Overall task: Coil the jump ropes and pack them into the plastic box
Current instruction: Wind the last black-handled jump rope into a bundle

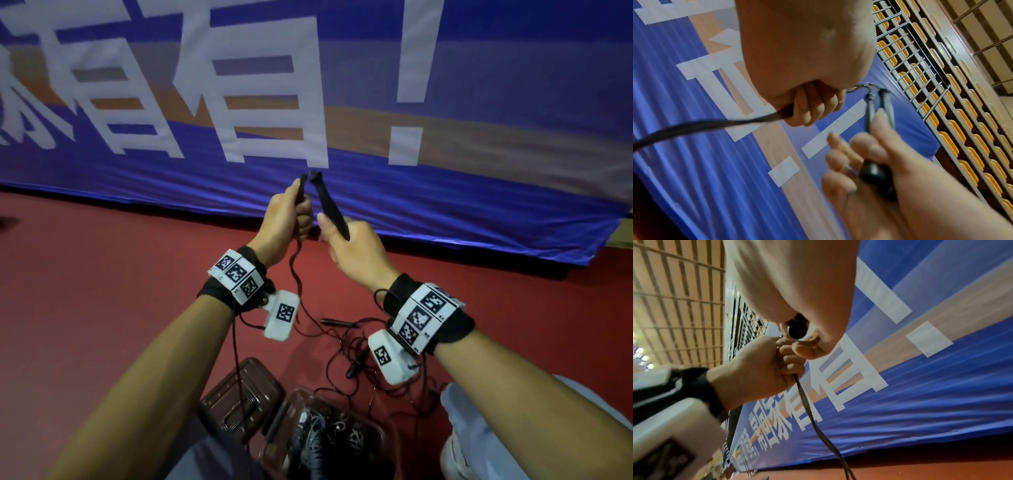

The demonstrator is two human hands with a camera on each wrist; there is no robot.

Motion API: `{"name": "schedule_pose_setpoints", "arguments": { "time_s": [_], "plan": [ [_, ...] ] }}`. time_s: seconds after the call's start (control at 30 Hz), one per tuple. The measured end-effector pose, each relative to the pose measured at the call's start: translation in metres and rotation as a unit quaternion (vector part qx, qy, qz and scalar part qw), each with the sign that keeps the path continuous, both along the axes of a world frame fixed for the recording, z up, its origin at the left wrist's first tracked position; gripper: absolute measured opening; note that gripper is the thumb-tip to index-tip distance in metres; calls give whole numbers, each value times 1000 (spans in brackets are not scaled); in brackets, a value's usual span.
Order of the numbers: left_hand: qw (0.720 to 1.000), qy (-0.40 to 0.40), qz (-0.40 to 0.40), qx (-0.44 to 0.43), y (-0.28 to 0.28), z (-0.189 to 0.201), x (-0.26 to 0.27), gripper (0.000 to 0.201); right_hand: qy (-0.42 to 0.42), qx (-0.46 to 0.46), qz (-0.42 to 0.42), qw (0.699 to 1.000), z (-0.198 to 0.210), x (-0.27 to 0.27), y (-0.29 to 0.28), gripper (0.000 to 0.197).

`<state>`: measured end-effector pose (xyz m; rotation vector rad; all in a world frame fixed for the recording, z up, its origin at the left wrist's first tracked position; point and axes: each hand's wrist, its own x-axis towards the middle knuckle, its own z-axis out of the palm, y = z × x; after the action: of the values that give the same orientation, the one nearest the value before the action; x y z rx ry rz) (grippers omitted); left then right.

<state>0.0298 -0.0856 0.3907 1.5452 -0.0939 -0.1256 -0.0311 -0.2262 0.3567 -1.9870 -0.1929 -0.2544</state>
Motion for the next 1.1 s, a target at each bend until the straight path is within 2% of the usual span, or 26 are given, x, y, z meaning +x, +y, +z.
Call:
{"name": "schedule_pose_setpoints", "arguments": {
  "time_s": [0.07, 0.17, 0.3, 0.37, 0.4, 0.43, 0.5, 0.57, 0.63, 0.67, 0.73, 0.77, 0.83, 0.93, 1.1],
  "plan": [
    [997, -48, -12, 61, -1, -5, -2, 49, -28, 88, -28, 995, 11, 1, 1, 39],
    [981, -88, -51, 162, -9, -25, -7, 33, -62, 162, -21, 985, 22, 1, 0, 39],
    [958, -102, -149, 221, -29, -49, -17, 22, -12, 213, -4, 977, 14, 4, 2, 59],
    [946, -95, -180, 251, -36, -55, -17, 20, 27, 281, -18, 959, 14, 7, -5, 58],
    [933, -118, -181, 288, -36, -55, -17, 6, 48, 298, -20, 953, 15, 9, -10, 56],
    [921, -152, -156, 323, -33, -56, -15, 19, 71, 293, -15, 953, 17, 9, -16, 54],
    [885, -259, -47, 383, -22, -54, -11, 65, 118, 226, 13, 967, 16, 9, -25, 52],
    [815, -383, 62, 431, -8, -45, -6, 79, 168, 127, 50, 976, 10, 5, -28, 50],
    [746, -456, 68, 481, 3, -36, 0, 76, 220, 80, 103, 967, 3, -2, -25, 49],
    [716, -478, 55, 506, 7, -34, 2, 67, 243, 81, 132, 958, 2, -5, -23, 49],
    [669, -529, 44, 520, 15, -33, 4, 31, 283, 97, 173, 938, 2, -11, -19, 49],
    [645, -556, 43, 523, 18, -34, 5, 20, 300, 100, 182, 931, 3, -14, -18, 50],
    [597, -591, 33, 541, 23, -33, 5, 28, 327, 97, 191, 921, 7, -16, -20, 52],
    [578, -611, 30, 540, 26, -30, 0, 33, 347, 91, 197, 912, 10, -17, -25, 54],
    [573, -599, 15, 559, 32, -27, -6, 40, 353, 106, 225, 902, 11, -20, -24, 56]
  ]
}}
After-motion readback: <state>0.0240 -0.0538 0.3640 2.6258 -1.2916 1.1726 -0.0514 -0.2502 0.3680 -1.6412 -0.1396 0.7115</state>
